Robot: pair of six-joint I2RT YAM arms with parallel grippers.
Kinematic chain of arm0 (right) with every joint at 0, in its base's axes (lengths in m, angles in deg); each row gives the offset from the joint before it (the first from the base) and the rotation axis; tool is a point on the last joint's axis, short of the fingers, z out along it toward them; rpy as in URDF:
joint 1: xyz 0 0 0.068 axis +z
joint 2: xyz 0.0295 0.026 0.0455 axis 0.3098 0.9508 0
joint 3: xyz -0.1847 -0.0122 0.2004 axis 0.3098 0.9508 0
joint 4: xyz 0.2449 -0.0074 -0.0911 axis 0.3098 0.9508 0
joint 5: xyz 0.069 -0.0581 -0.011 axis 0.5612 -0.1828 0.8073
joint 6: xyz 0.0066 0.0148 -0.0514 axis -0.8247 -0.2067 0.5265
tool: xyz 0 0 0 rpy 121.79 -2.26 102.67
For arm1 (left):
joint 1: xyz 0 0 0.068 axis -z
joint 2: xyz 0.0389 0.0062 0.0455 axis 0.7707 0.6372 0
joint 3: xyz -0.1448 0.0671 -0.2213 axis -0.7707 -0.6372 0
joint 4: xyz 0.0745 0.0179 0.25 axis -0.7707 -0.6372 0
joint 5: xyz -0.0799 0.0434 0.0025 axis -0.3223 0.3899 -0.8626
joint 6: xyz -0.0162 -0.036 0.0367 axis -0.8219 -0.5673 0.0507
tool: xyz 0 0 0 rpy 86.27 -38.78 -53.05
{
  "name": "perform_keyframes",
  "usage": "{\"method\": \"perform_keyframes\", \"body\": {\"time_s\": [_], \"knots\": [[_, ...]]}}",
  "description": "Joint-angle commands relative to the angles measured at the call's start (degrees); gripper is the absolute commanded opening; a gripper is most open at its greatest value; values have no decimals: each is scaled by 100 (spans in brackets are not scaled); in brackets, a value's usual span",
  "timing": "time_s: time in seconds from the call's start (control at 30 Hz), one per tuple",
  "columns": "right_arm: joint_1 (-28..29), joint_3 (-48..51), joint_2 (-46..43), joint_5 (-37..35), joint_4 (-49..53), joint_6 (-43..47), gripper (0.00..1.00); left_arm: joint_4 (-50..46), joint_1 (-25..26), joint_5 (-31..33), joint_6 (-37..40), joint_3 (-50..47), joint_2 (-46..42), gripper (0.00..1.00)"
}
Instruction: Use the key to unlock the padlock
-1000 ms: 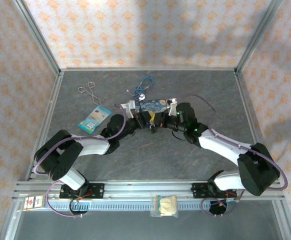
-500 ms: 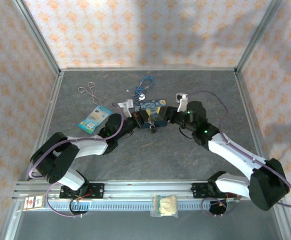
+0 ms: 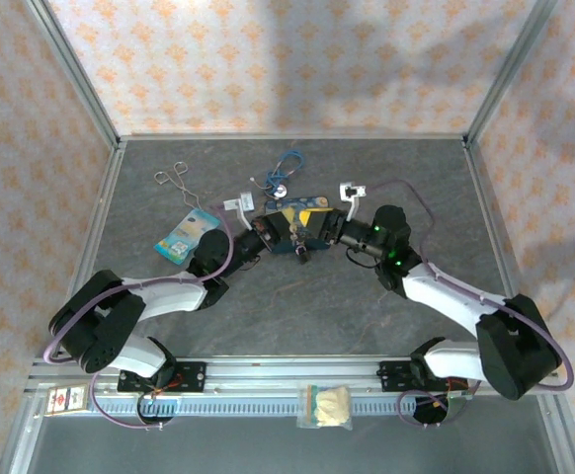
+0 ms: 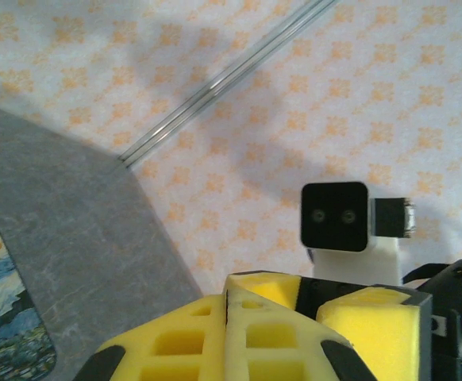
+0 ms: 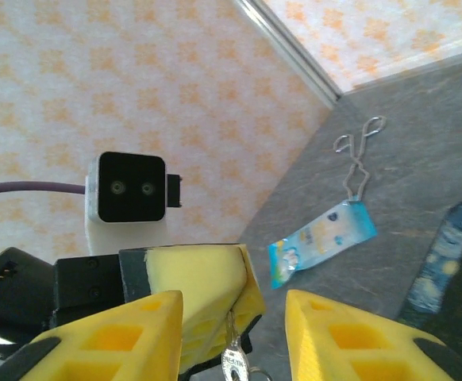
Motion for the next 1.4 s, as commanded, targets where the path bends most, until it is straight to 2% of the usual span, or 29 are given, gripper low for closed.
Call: {"method": "perform_keyframes", "body": {"time_s": [0.0,0.5,0.8,1.27,1.37], "knots": [[39,68,201,525,-1130,-444,37,525,-32,-58,-134,-69,-98,0],[272,174,511,555,-1388,-615,33,912,-35,224,-320,-130,-40,0],[281,204,583,370,-1484,-619,37,1420,-34,227,-615,-147,132,0],[486,128,859,371,-2190,-1075,26,1811,57,463,-888,-234,381,0],[518,249,869,262,-2325,-1162,21,1839,57,622,-872,-322,314,0]]}}
